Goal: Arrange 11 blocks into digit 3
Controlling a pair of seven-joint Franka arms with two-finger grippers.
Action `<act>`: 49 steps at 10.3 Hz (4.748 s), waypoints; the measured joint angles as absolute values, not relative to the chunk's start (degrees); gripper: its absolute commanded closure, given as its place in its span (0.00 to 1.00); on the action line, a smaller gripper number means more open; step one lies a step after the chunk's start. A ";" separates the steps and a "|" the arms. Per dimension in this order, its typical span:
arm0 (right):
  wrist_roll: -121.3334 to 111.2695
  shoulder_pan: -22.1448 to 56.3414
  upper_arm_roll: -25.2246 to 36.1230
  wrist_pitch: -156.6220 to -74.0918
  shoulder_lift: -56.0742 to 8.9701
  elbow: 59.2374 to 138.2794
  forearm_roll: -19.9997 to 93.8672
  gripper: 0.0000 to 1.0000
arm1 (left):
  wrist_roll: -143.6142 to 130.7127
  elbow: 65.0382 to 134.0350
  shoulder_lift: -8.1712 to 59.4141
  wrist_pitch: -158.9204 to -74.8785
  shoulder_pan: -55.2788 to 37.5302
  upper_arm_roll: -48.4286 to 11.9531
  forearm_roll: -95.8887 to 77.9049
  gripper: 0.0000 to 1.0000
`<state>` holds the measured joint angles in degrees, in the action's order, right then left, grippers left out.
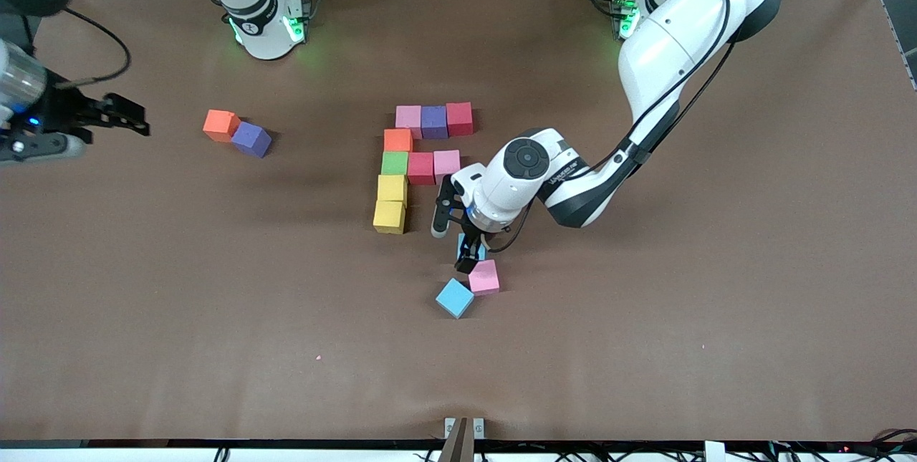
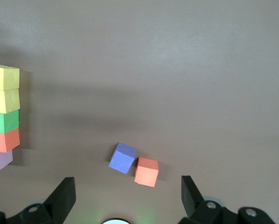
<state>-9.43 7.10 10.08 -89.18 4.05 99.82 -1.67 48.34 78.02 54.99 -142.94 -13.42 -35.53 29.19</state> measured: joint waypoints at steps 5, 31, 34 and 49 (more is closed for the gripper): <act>-12.77 -0.12 6.72 -87.46 4.02 94.90 -2.51 0.00 | 48.34 77.62 55.95 -143.32 -12.18 -35.38 28.92 0.00; -15.12 0.04 4.81 -90.87 2.68 92.60 -2.06 0.00 | 51.63 77.49 56.81 -138.70 -14.26 -33.21 24.64 0.00; -15.13 0.05 4.81 -90.90 2.68 92.60 -2.06 0.00 | 51.84 77.52 57.00 -138.70 -14.30 -32.72 24.64 0.00; -15.14 0.03 4.92 -90.90 2.68 92.60 -2.07 0.00 | 46.07 77.72 56.42 -138.30 -14.21 -32.96 24.21 0.69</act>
<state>-15.14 0.03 4.92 -90.90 2.68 92.60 -2.07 46.07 77.72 56.42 -138.30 -14.21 -32.96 24.21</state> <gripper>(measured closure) 0.000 0.458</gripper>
